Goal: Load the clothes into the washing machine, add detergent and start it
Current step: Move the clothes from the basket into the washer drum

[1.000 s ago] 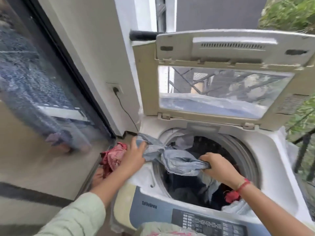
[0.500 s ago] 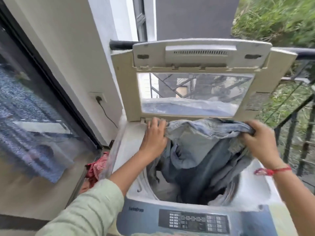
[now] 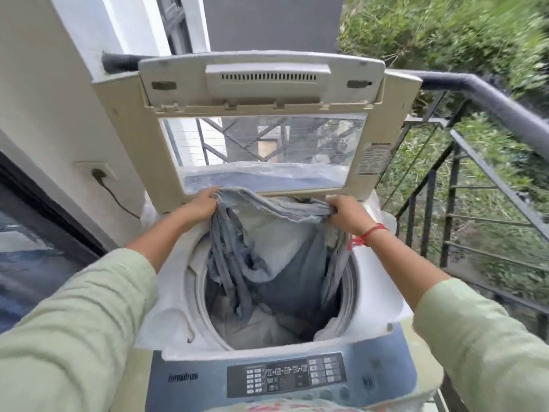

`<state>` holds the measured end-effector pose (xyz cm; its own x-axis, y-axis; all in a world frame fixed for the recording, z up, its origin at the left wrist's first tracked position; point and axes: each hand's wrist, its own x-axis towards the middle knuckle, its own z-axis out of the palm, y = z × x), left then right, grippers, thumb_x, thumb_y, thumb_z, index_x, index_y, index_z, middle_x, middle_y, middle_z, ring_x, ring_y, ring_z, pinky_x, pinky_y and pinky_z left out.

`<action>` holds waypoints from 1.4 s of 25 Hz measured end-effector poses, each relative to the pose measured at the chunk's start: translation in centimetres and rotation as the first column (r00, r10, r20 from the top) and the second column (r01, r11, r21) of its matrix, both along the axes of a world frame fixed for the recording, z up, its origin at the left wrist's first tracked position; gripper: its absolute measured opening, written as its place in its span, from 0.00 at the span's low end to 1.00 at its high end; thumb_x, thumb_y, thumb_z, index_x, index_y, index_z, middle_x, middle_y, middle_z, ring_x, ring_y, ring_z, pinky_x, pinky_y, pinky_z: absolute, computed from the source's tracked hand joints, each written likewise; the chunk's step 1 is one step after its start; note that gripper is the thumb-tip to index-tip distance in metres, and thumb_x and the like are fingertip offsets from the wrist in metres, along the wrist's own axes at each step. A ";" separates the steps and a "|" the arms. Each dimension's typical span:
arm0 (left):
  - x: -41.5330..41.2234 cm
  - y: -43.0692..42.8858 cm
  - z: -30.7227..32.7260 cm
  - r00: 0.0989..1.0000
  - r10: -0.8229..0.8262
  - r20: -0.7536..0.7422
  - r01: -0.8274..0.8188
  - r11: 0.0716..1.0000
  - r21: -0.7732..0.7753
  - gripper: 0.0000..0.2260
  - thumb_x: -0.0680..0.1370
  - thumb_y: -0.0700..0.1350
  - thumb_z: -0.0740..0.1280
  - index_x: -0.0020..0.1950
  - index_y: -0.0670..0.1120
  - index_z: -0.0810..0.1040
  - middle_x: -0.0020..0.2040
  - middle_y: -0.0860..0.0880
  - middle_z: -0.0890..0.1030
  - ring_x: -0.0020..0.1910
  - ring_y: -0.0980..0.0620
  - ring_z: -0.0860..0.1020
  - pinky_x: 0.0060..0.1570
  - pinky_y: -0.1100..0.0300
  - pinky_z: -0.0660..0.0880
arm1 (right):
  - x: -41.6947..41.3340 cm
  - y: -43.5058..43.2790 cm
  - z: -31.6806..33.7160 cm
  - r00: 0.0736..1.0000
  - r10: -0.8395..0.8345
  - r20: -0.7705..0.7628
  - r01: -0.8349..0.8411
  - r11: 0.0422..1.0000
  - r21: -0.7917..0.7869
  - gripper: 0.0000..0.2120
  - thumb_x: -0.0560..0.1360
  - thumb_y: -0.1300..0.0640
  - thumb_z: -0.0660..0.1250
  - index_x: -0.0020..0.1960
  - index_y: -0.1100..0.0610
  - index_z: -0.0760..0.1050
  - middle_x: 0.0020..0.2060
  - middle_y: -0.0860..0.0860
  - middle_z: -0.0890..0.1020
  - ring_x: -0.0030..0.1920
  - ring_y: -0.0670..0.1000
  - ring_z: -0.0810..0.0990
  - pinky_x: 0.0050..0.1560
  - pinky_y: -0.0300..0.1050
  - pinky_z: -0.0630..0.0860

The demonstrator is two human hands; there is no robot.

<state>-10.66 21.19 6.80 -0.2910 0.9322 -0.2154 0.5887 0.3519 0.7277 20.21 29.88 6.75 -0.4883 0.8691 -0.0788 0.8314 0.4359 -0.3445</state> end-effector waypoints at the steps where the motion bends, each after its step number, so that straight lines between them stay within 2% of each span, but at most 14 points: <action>1: 1.0 -0.5 0.5 0.992 0.127 -0.004 -0.125 0.979 0.161 0.23 0.78 0.31 0.52 0.71 0.44 0.66 0.68 0.42 0.70 0.58 0.46 0.73 0.55 0.58 0.68 | -0.6 -0.1 -0.2 0.989 -0.037 -0.141 0.051 0.994 0.099 0.20 0.67 0.67 0.64 0.57 0.55 0.79 0.52 0.57 0.82 0.54 0.58 0.79 0.48 0.46 0.73; 3: 2.7 -2.3 0.1 0.983 0.173 -0.069 -0.124 0.883 0.453 0.29 0.72 0.26 0.52 0.69 0.46 0.69 0.66 0.43 0.71 0.60 0.50 0.70 0.58 0.63 0.65 | -0.9 -2.0 -0.8 0.951 -0.016 -0.308 0.114 0.947 0.301 0.24 0.65 0.70 0.63 0.58 0.54 0.79 0.55 0.54 0.80 0.55 0.57 0.78 0.48 0.47 0.75; 5: 3.7 -4.6 -3.6 0.950 -0.043 -0.309 0.185 0.874 0.449 0.28 0.70 0.30 0.53 0.67 0.47 0.72 0.66 0.45 0.70 0.60 0.51 0.69 0.59 0.60 0.66 | 0.0 -4.5 -3.1 0.961 0.135 -0.243 -0.031 0.921 0.389 0.21 0.66 0.65 0.62 0.56 0.54 0.79 0.56 0.54 0.80 0.55 0.57 0.78 0.49 0.48 0.76; 7: 4.1 -6.6 -8.7 0.681 -0.531 -0.505 0.579 0.812 -0.072 0.24 0.72 0.37 0.53 0.66 0.45 0.73 0.66 0.44 0.72 0.61 0.46 0.71 0.60 0.55 0.69 | 1.1 -7.3 -5.1 0.929 0.360 0.082 -0.362 0.932 0.011 0.17 0.68 0.59 0.63 0.57 0.54 0.78 0.57 0.54 0.79 0.56 0.57 0.78 0.51 0.44 0.75; 9: 5.3 -8.6 -12.3 0.371 -0.909 -0.191 0.543 0.380 -0.749 0.20 0.76 0.38 0.55 0.67 0.41 0.72 0.65 0.41 0.73 0.59 0.43 0.73 0.60 0.51 0.70 | 1.5 -9.8 -7.5 0.685 0.621 0.380 -0.379 0.750 -0.542 0.18 0.74 0.58 0.64 0.64 0.54 0.73 0.59 0.55 0.77 0.55 0.56 0.78 0.46 0.41 0.73; 10: 6.4 -9.2 -13.5 0.297 -0.954 -0.040 0.444 0.175 -0.879 0.18 0.78 0.39 0.56 0.68 0.39 0.70 0.66 0.40 0.73 0.58 0.42 0.74 0.58 0.51 0.71 | 1.2 -10.5 -9.0 0.552 0.716 0.428 -0.342 0.662 -0.667 0.20 0.75 0.58 0.63 0.67 0.54 0.69 0.61 0.56 0.76 0.55 0.57 0.77 0.46 0.42 0.73; 12: 8.2 -9.7 -15.0 0.243 -0.969 0.055 0.398 0.048 -0.916 0.20 0.80 0.44 0.59 0.71 0.40 0.67 0.69 0.41 0.70 0.63 0.41 0.71 0.60 0.50 0.70 | 0.2 -11.0 -11.2 0.321 0.823 0.469 -0.409 0.567 -0.715 0.20 0.77 0.58 0.60 0.68 0.57 0.68 0.65 0.58 0.73 0.62 0.58 0.73 0.58 0.49 0.72; 13: 9.0 -9.7 -15.0 0.252 -0.966 0.063 0.403 0.046 -0.914 0.22 0.80 0.47 0.59 0.72 0.42 0.65 0.70 0.42 0.68 0.65 0.41 0.70 0.62 0.49 0.69 | -0.2 -10.8 -12.0 0.253 0.835 0.488 -0.455 0.548 -0.702 0.19 0.78 0.58 0.60 0.67 0.61 0.69 0.67 0.60 0.72 0.65 0.59 0.71 0.63 0.52 0.69; 17: 9.2 -9.4 -15.0 0.366 -0.930 0.021 0.375 0.126 -0.918 0.22 0.80 0.46 0.59 0.73 0.43 0.63 0.71 0.43 0.67 0.65 0.42 0.71 0.60 0.51 0.70 | -0.6 -10.3 -13.2 0.287 0.754 0.590 -0.394 0.655 -0.645 0.18 0.79 0.56 0.60 0.63 0.67 0.73 0.62 0.61 0.77 0.61 0.60 0.75 0.61 0.51 0.72; 21: 6.9 -8.9 -13.8 0.530 -0.827 -0.189 0.421 0.450 -0.787 0.18 0.79 0.45 0.57 0.69 0.46 0.69 0.69 0.43 0.71 0.65 0.43 0.71 0.63 0.50 0.68 | -0.1 -9.0 -13.6 0.651 0.611 0.450 -0.224 0.721 -0.656 0.15 0.78 0.57 0.62 0.59 0.64 0.76 0.58 0.59 0.79 0.53 0.56 0.78 0.54 0.46 0.73; 23: 5.5 -8.3 -12.3 0.674 -0.674 -0.303 0.421 0.687 -0.592 0.16 0.78 0.46 0.57 0.65 0.49 0.72 0.65 0.43 0.73 0.63 0.43 0.72 0.63 0.50 0.68 | -0.1 -8.1 -12.8 0.881 0.378 0.286 -0.211 0.853 -0.478 0.14 0.76 0.60 0.61 0.60 0.60 0.77 0.59 0.57 0.78 0.59 0.58 0.77 0.60 0.47 0.72; 25: 4.1 -8.4 -10.1 0.803 -0.484 -0.349 0.377 0.865 -0.332 0.16 0.78 0.48 0.59 0.66 0.51 0.72 0.65 0.45 0.73 0.64 0.44 0.71 0.63 0.48 0.68 | -0.5 -7.3 -11.4 0.979 0.153 0.135 -0.110 0.954 -0.278 0.15 0.77 0.59 0.60 0.62 0.57 0.75 0.62 0.57 0.76 0.63 0.59 0.73 0.65 0.48 0.68; 30: -0.3 -12.9 -2.2 0.944 0.058 -0.325 0.043 0.954 0.297 0.18 0.74 0.54 0.58 0.60 0.49 0.76 0.59 0.46 0.76 0.61 0.46 0.72 0.61 0.50 0.68 | -5.8 -10.0 -6.8 0.937 0.039 -0.346 -0.094 0.985 -0.144 0.12 0.76 0.60 0.63 0.59 0.56 0.77 0.58 0.53 0.76 0.60 0.52 0.74 0.59 0.37 0.66; 35: -6.6 -21.9 -0.1 0.858 0.409 -0.311 -0.214 0.835 0.507 0.16 0.74 0.49 0.60 0.59 0.46 0.76 0.56 0.46 0.76 0.60 0.50 0.71 0.57 0.61 0.65 | -14.3 -16.1 -3.3 0.731 0.133 -0.670 -0.168 0.986 0.014 0.09 0.75 0.60 0.63 0.52 0.56 0.79 0.51 0.50 0.77 0.53 0.48 0.76 0.54 0.47 0.74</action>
